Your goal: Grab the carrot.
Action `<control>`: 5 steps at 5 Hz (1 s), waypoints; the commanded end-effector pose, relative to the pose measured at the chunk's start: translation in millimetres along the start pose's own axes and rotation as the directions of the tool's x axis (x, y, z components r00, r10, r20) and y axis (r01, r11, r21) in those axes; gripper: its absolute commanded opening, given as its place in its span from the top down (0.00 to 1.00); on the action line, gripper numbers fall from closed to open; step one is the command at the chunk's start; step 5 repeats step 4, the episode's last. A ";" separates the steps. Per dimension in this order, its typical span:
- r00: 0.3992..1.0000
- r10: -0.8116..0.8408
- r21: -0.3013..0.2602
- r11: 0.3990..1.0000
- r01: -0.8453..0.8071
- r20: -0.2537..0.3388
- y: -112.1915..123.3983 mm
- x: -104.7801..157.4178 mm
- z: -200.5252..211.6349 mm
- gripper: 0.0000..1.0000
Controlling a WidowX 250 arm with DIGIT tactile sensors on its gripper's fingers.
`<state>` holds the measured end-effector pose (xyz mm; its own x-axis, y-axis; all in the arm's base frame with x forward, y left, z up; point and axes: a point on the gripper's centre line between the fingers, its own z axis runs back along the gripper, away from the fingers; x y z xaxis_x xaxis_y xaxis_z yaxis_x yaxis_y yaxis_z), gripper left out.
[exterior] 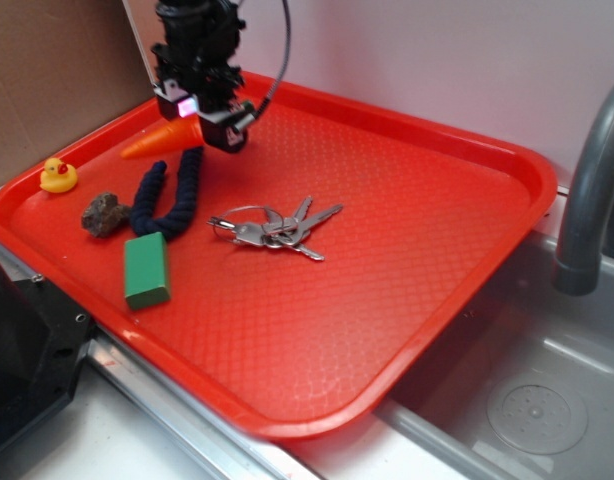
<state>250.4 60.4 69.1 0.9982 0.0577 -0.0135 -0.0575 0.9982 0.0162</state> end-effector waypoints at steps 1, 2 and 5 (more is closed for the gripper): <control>0.994 -0.029 -0.010 0.999 0.030 0.105 -21.8 -12.3 112.0 1.00; 0.981 -0.084 0.021 0.996 0.081 0.176 -45.5 -19.9 161.7 1.00; 0.968 -0.187 -0.002 0.982 0.190 0.165 -79.3 -19.4 172.8 1.00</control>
